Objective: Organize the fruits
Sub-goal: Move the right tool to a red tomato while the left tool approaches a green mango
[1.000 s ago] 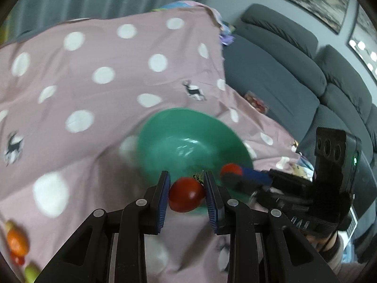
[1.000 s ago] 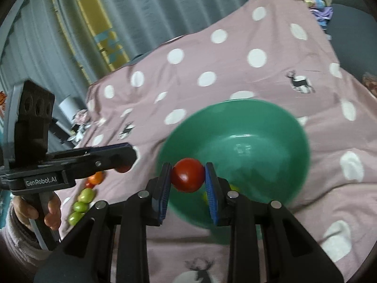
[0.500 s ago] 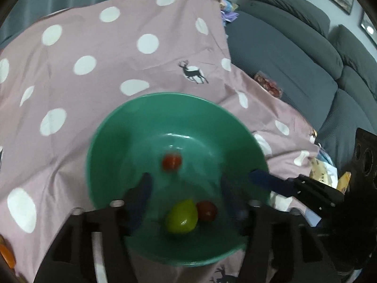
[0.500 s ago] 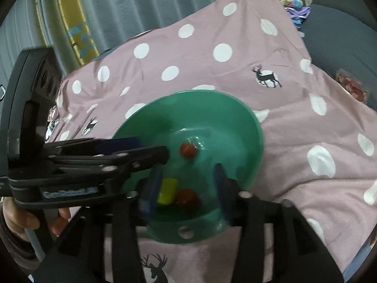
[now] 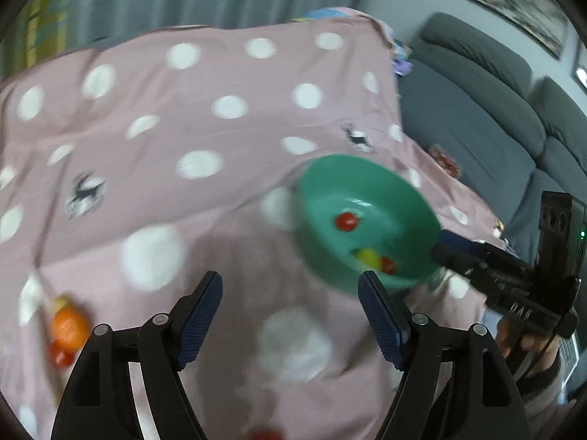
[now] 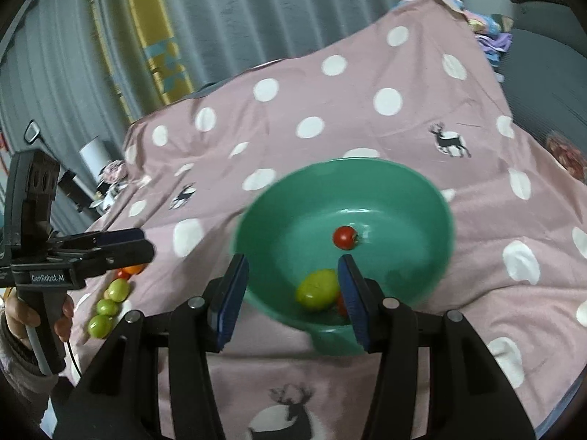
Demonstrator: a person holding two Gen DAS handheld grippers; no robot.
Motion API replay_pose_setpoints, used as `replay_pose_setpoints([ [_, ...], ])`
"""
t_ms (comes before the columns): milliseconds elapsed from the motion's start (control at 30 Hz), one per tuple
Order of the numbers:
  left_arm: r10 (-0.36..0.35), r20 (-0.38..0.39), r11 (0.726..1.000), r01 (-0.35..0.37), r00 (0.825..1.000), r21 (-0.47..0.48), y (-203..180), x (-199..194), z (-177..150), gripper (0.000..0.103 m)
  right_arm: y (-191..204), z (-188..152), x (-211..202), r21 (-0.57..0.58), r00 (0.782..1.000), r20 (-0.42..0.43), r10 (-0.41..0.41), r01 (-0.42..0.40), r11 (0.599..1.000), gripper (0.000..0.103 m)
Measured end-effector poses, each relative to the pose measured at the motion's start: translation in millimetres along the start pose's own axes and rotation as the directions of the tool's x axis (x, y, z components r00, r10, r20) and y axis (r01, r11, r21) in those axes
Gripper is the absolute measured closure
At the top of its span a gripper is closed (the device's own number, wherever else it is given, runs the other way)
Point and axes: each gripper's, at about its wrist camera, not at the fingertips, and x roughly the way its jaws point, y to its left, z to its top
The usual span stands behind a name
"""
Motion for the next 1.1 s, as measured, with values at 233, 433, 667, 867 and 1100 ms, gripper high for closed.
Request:
replay_pose_setpoints([
  [233, 0.125, 0.042, 0.975, -0.115, 0.991, -0.188, 78.4, -66.2, -43.4, 0.027, 36.7, -6.1, 8.5, -0.058, 0.996, -0.046, 0.071, -0.074, 0.996, 0.051],
  [433, 0.207, 0.031, 0.941, -0.190, 0.978, -0.279, 114.7, -99.9, -78.9, 0.027, 62.3, -9.6, 16.0, -0.102, 0.991, -0.079, 0.111, -0.119, 0.988, 0.051],
  [667, 0.262, -0.010, 0.940, -0.258, 0.965, -0.225, 115.6, -103.6, -107.2, 0.027, 85.5, -17.3, 25.9, -0.126, 0.978, -0.134, 0.161, -0.178, 0.976, 0.051],
  [867, 0.245, -0.036, 0.954, -0.248, 0.969, -0.167, 107.4, -93.5, -118.6, 0.027, 105.7, -24.5, 36.0, -0.153, 0.967, -0.182, 0.181, -0.209, 0.966, 0.051],
  [1100, 0.218, -0.052, 0.965, -0.223, 0.975, -0.137, 102.6, -86.6, -127.0, 0.027, 122.1, -29.4, 49.0, -0.168, 0.952, -0.233, 0.201, -0.243, 0.955, 0.051],
])
